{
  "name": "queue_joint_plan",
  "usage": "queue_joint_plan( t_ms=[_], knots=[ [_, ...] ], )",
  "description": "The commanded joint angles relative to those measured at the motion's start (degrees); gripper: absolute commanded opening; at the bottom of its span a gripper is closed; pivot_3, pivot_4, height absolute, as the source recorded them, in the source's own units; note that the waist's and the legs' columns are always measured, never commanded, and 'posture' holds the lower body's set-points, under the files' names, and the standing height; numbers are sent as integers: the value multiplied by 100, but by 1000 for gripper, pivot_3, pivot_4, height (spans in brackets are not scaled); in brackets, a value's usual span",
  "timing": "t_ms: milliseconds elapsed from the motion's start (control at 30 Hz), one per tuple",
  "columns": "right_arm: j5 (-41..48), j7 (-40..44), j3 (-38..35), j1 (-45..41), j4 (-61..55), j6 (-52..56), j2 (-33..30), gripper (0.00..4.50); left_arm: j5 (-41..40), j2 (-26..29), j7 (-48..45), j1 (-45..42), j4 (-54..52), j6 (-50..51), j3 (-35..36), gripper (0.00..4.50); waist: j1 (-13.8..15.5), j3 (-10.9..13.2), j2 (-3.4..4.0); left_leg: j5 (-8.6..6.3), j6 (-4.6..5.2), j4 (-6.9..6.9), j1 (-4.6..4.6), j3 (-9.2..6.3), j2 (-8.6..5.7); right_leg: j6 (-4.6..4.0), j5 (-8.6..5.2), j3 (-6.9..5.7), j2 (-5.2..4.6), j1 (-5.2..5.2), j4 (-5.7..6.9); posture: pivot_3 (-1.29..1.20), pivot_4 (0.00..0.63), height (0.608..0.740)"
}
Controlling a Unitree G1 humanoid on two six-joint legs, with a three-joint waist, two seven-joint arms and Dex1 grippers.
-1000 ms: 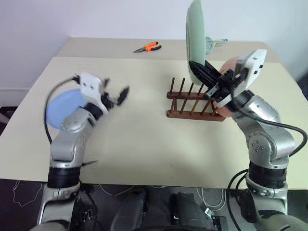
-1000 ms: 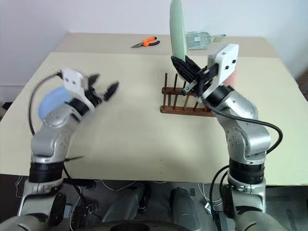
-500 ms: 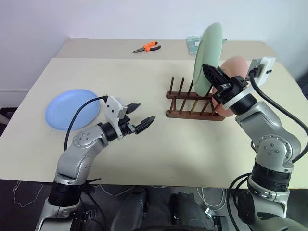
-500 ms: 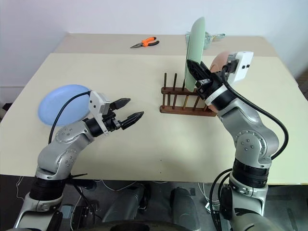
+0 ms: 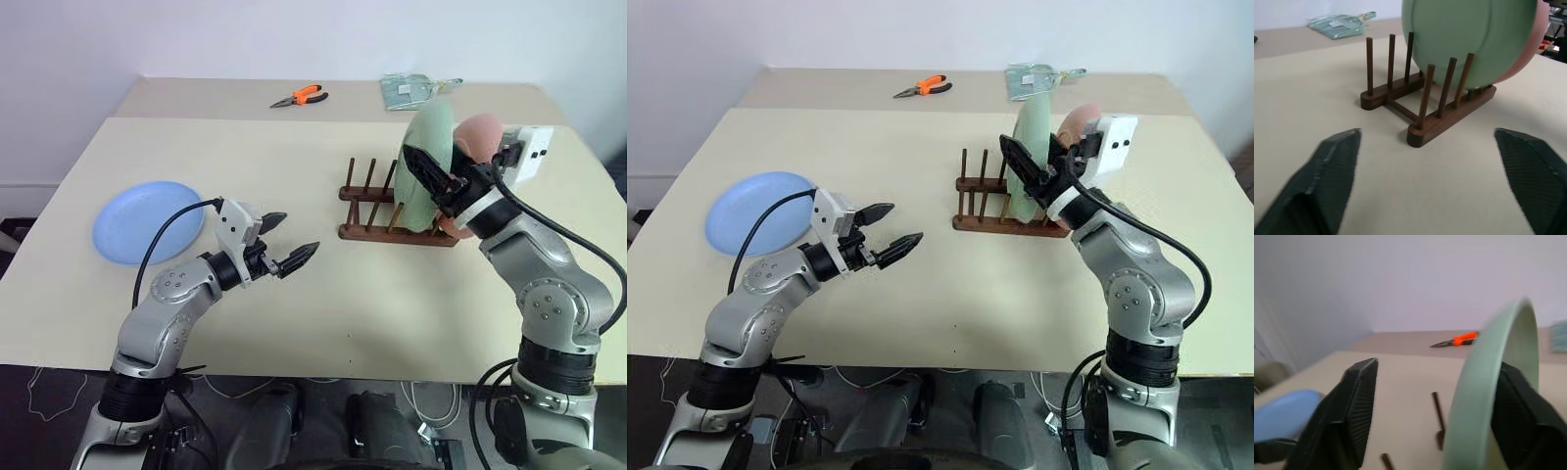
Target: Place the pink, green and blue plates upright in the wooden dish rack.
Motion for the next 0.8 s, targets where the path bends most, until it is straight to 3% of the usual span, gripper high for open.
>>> queue_joint_plan(
  t_ms=[33,233,333,367,467,500,800],
  knots=[
    [-435,221,161,-147,-84,-429,-260,2966,-73,2,-21,-14,-205,-30,84,4500,1,0,0,0,0,0,0,0,0,1,1,0,0,0,0,0,150,726],
    [-1474,457,404,-399,98,-1204,-850,2966,275,-111,384,-103,16,-299,235,4500,0,3,4,0,-1,2,-1,1,0,2,1,0,0,1,-1,0,150,726],
    [-1804,635,506,-777,242,-1628,-1024,2966,768,-181,1090,-278,434,-454,503,4500,-4,3,5,1,0,2,-1,1,1,3,1,0,1,9,0,0,150,726],
    [-1956,790,645,-971,267,-1799,-1109,2966,1110,-183,1593,-394,669,-558,678,4500,-8,3,5,1,0,2,0,1,1,3,2,0,1,9,2,0,150,726],
    [-2293,1213,1120,-1393,281,-2151,-1220,4230,1443,-342,2936,-727,1184,-366,1478,4500,-15,3,4,3,2,1,0,0,2,5,3,0,4,6,4,0,150,726],
    [-2529,1383,1396,-1476,291,-2316,-1275,4434,1457,-404,3386,-806,1276,-194,1857,4500,-13,3,2,4,3,0,-1,-1,2,5,3,0,5,5,4,0,150,726],
    [-3678,2218,3095,-1415,511,-3489,-864,4434,1493,-461,5324,-735,972,695,3912,4500,13,1,-13,1,-8,12,-1,0,-2,10,5,-3,3,0,-2,0,150,726]
  ],
)
